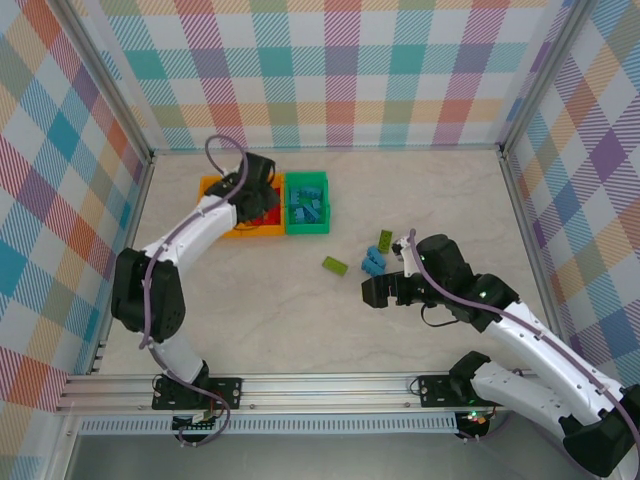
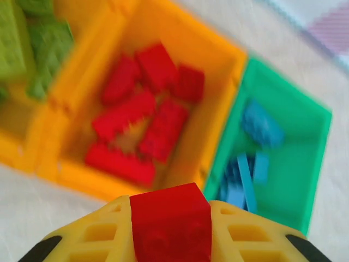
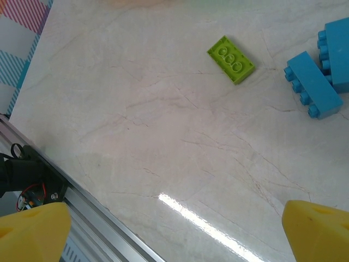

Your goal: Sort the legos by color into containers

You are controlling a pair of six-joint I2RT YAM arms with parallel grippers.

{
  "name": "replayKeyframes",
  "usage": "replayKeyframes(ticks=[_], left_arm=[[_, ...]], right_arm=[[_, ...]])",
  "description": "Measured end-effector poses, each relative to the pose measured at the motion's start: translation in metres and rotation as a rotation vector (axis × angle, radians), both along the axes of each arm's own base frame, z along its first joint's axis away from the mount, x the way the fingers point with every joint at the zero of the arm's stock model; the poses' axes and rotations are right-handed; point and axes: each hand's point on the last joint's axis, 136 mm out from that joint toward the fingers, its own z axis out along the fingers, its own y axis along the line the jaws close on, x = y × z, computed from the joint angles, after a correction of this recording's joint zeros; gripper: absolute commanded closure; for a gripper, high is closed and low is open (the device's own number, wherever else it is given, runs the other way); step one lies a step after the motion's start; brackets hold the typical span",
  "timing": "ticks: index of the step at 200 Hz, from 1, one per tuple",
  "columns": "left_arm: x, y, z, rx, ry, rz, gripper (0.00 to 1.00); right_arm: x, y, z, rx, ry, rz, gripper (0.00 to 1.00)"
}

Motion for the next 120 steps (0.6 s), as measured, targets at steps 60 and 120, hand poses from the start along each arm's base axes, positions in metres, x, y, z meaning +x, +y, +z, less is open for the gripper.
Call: replayKeyframes(ticks=[60,120], left_arm=[[0.049,0.026,-0.054,0.013,0.083,0.037,0.47],[0.025,0.011,0.013,-0.029,-0.04,-0.077,0.46]], right_arm=[[0.0,-0.011,0.006,0.01,-0.018,-0.067,0.0],[0.018,-0.029,-0.014,-0.09,-0.007,-0.207,0.0]])
